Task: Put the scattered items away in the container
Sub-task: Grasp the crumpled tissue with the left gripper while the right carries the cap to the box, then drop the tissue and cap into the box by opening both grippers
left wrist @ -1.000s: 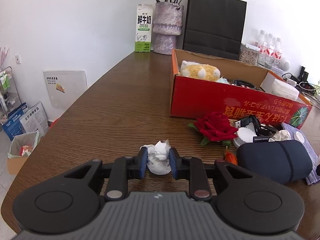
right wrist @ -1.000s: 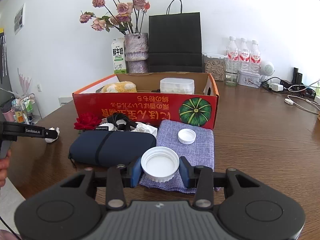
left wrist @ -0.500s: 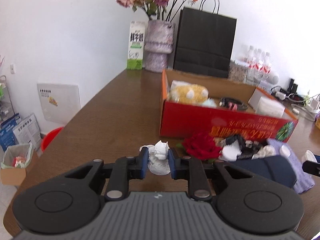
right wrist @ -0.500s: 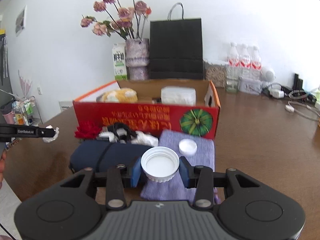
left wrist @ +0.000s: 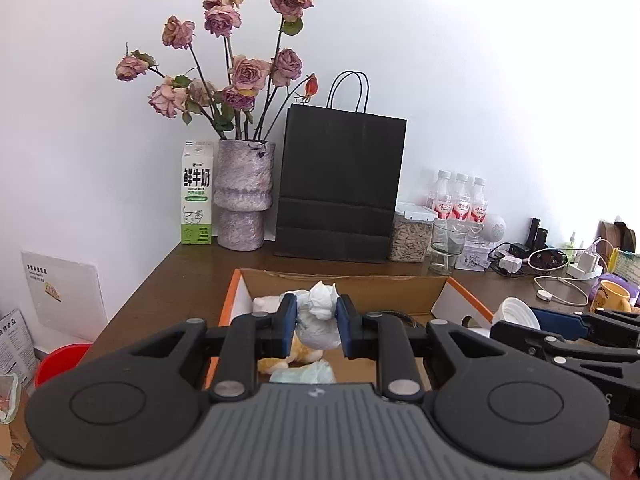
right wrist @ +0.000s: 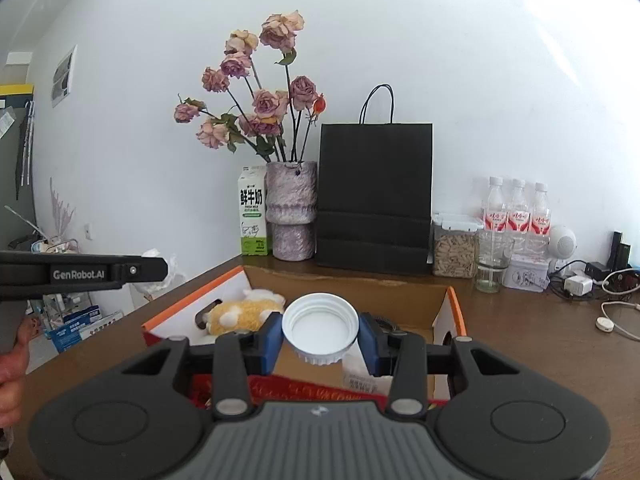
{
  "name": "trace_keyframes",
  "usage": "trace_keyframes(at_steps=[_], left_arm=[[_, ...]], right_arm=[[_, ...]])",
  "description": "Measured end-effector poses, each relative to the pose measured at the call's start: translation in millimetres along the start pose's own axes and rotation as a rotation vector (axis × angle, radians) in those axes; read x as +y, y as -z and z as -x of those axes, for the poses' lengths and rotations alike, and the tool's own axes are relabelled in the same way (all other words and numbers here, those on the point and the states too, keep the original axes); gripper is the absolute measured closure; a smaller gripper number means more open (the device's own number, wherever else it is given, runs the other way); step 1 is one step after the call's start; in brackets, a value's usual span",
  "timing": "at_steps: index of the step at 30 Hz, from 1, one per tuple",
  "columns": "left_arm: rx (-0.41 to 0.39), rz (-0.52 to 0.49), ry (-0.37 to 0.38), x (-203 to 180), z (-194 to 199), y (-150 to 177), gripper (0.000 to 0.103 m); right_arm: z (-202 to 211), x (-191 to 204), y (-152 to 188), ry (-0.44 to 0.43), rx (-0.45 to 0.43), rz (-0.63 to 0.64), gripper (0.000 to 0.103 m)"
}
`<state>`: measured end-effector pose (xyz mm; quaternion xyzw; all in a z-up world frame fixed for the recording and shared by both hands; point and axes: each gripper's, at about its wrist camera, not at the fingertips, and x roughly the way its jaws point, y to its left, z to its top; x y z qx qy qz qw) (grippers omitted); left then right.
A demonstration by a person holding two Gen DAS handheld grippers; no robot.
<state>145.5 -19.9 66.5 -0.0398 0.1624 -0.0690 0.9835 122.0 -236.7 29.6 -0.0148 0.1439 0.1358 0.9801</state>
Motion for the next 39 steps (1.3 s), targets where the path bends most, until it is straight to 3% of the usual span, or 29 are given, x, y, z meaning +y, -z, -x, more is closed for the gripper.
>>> trace_keyframes(at_steps=[6,11,15,22,27,35,37,38,39], left_arm=[[0.024,0.019,0.022,-11,-51,-18,0.081],[-0.002,0.033,-0.002,-14,-100,-25,0.081],[0.093,0.0,-0.017,-16,-128,-1,0.081],[0.062,-0.054,-0.023,-22,-124,8,0.081],[0.089,-0.077,-0.015,-27,-128,16,0.081],[0.051,-0.102,-0.016,-29,-118,19,0.079],[0.029,-0.103,-0.02,-29,-113,18,0.072],[0.018,-0.102,-0.025,-28,-111,18,0.055],[0.001,-0.097,-0.033,-28,-109,18,0.024]], right_arm=[[-45,-28,-27,0.046,-0.011,-0.019,0.064],[-95,-60,-31,0.081,0.041,-0.07,0.064],[-113,-74,-11,0.083,0.103,-0.127,0.064],[-113,-67,-2,0.136,0.09,-0.06,0.064],[-115,-66,2,0.136,0.103,-0.059,0.064],[-109,-64,6,0.114,0.096,-0.057,0.064],[-107,-65,5,0.111,0.095,-0.064,0.064],[-106,-65,6,0.111,0.092,-0.066,0.063],[-105,-65,6,0.116,0.089,-0.071,0.05]])
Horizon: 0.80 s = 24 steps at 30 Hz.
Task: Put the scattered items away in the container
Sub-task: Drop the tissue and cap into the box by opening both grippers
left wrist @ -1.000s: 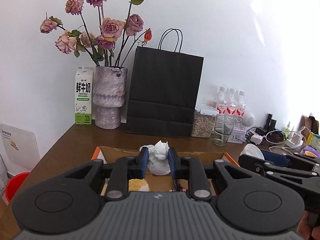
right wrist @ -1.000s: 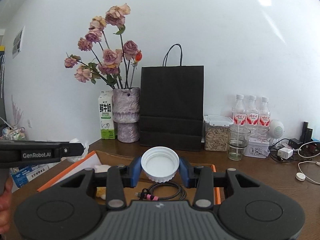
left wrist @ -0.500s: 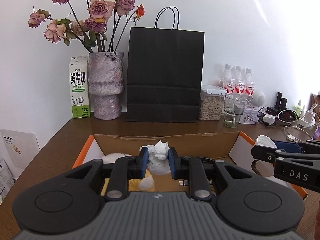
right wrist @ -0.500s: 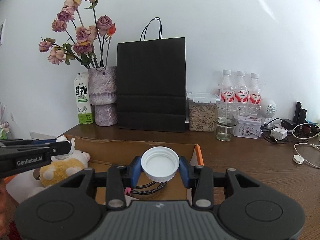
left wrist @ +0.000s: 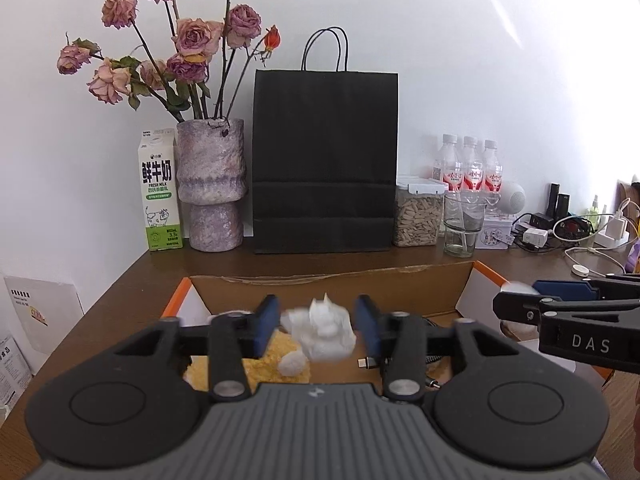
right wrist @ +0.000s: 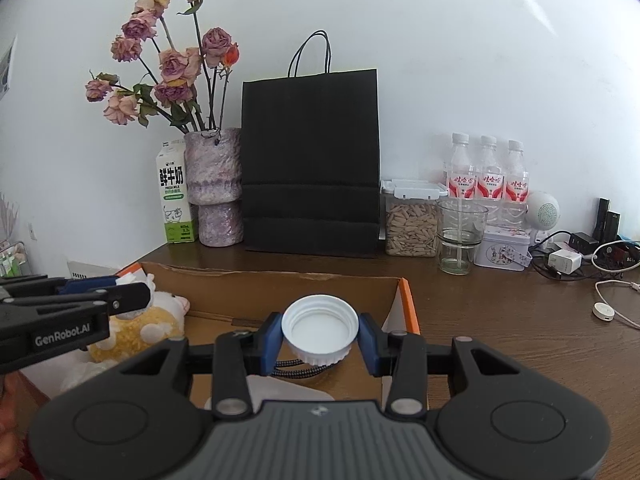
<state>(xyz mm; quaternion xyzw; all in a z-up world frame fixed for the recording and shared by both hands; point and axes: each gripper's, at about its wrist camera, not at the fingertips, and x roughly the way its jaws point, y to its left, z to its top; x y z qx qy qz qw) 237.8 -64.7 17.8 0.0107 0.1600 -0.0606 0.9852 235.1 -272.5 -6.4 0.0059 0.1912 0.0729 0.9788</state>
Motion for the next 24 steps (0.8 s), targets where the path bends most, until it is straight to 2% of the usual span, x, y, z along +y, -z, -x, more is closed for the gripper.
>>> trace_keyframes(at_steps=[1,2,3,6,12,24], left_arm=[[-0.029,0.008,-0.009,1,4,-1,0.008],[-0.067,0.018,-0.023,3,9,0,0.0],[-0.099,0.025,-0.032,4,14,-1,0.0],[-0.125,0.037,-0.029,4,22,-4,0.0],[-0.078,0.051,-0.04,5,18,-4,0.0],[-0.063,0.091,-0.053,16,19,-1,0.0]], right_arm=[[1,-1,0,0.005,-0.003,-0.006,0.022],[4,-1,1,0.018,-0.014,-0.014,0.007],[6,-2,1,0.033,-0.028,-0.017,0.0],[11,-5,1,0.018,-0.032,-0.033,0.0],[16,-7,2,0.009,-0.039,-0.054,0.0],[23,-7,3,0.008,-0.06,-0.058,0.0]])
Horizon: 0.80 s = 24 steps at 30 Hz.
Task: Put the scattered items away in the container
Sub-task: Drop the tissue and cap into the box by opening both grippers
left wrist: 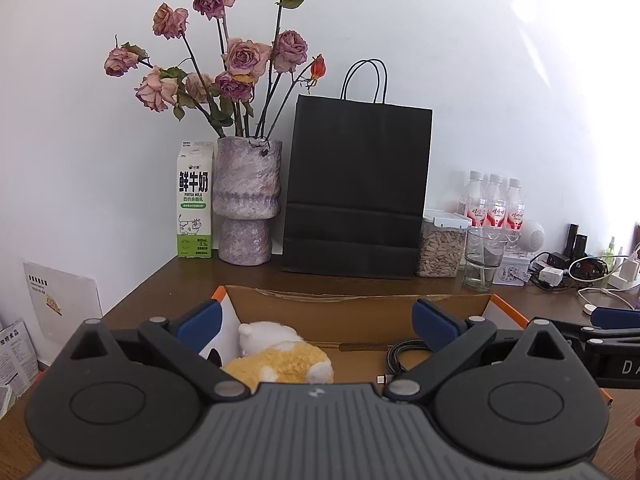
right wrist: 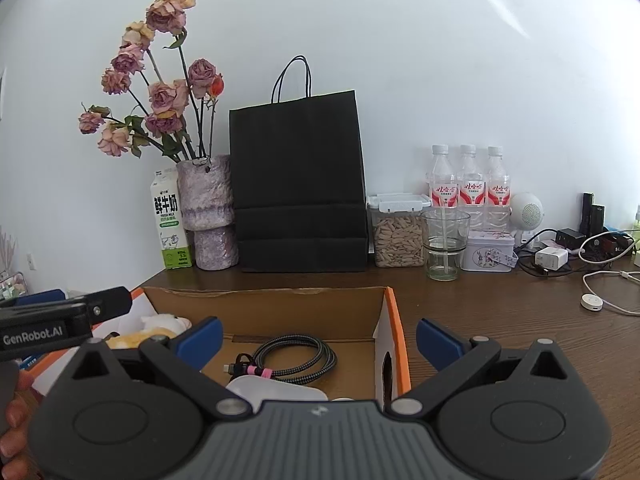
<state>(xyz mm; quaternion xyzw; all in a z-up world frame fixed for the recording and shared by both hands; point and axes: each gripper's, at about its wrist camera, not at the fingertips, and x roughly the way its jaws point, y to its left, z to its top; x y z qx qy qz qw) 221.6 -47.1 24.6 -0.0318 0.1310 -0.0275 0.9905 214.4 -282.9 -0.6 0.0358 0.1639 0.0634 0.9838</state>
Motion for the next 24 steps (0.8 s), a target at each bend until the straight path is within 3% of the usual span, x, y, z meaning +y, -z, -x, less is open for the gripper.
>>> trace_keyframes(at_steps=[11,24], left_arm=[[-0.016,0.002,0.046,0,8,4,0.0],[-0.041,0.0,0.04,0,29,5,0.0]], right_arm=[[10,6,1,-0.009,-0.028,0.02,0.0],[31,9,2,0.007,-0.052,0.018,0.0]])
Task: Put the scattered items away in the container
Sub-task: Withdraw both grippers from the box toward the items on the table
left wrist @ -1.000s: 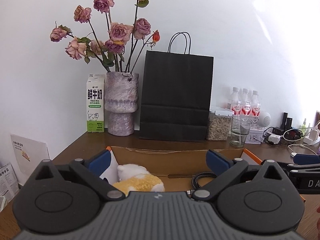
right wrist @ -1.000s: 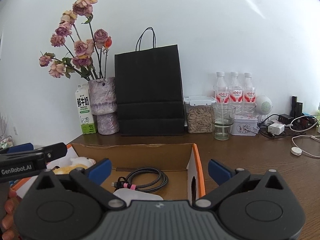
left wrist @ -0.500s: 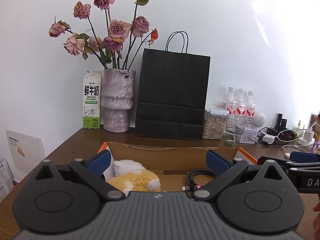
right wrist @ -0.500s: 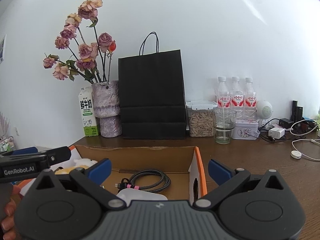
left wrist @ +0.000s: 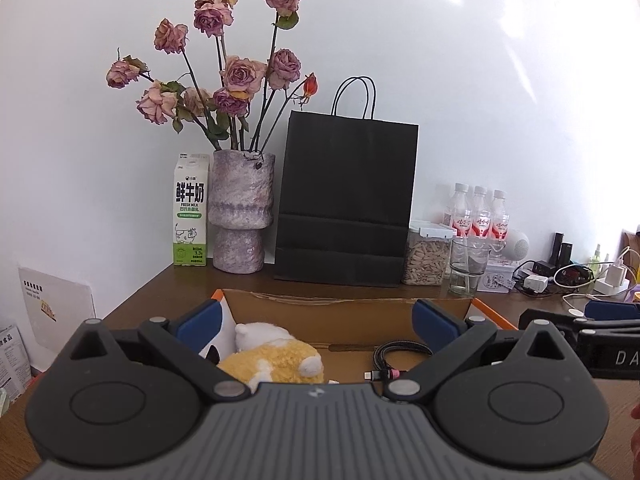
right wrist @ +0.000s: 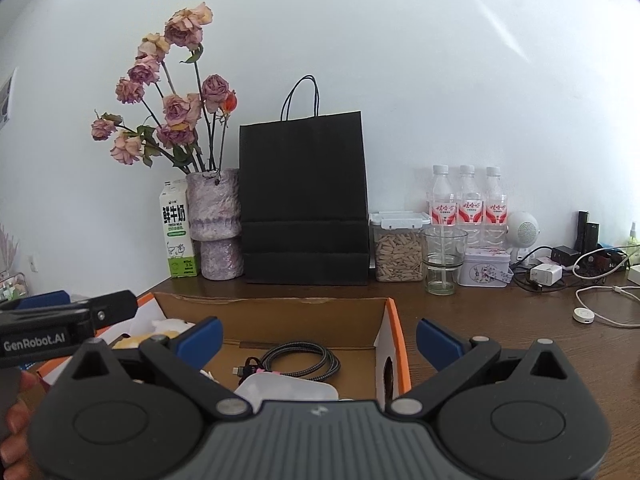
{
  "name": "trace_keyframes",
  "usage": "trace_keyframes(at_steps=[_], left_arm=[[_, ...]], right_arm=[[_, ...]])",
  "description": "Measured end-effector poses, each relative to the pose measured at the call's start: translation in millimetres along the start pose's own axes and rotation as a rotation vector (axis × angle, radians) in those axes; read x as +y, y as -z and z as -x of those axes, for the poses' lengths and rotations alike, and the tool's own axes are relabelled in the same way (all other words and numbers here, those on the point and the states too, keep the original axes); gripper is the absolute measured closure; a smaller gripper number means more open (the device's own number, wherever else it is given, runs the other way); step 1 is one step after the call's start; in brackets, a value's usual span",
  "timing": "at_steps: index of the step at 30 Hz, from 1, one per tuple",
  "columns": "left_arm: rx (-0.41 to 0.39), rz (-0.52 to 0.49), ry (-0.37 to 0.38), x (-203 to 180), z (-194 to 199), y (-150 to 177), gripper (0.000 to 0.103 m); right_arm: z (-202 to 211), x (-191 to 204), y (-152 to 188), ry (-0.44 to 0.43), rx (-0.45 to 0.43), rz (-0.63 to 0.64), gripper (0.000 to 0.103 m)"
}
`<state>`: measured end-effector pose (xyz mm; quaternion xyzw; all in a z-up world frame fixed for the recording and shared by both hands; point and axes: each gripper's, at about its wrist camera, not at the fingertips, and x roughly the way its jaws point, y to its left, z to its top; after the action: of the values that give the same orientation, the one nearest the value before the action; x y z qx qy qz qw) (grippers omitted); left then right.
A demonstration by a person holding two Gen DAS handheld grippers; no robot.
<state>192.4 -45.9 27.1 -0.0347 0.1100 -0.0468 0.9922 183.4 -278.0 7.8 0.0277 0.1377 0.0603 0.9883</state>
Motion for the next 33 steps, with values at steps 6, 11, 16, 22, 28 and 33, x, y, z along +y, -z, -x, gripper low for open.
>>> trace_keyframes(at_steps=[6,11,16,22,28,33], left_arm=[[-0.023,-0.015,0.067,2,29,-7,0.0],[-0.024,-0.025,0.076,6,55,-4,0.0],[0.008,-0.019,0.086,13,83,6,0.0],[0.066,-0.005,0.051,23,121,31,0.0],[0.19,0.029,-0.007,36,158,66,0.0],[0.243,0.052,-0.017,44,169,80,0.0]], right_arm=[[29,6,-2,-0.009,-0.014,0.021,0.0],[55,13,7,-0.015,-0.001,0.042,0.0],[85,17,20,-0.01,0.014,0.062,0.0],[123,16,47,0.001,0.064,0.06,0.0],[152,14,84,0.002,0.168,0.045,0.0],[153,23,98,-0.025,0.229,0.054,0.0]])
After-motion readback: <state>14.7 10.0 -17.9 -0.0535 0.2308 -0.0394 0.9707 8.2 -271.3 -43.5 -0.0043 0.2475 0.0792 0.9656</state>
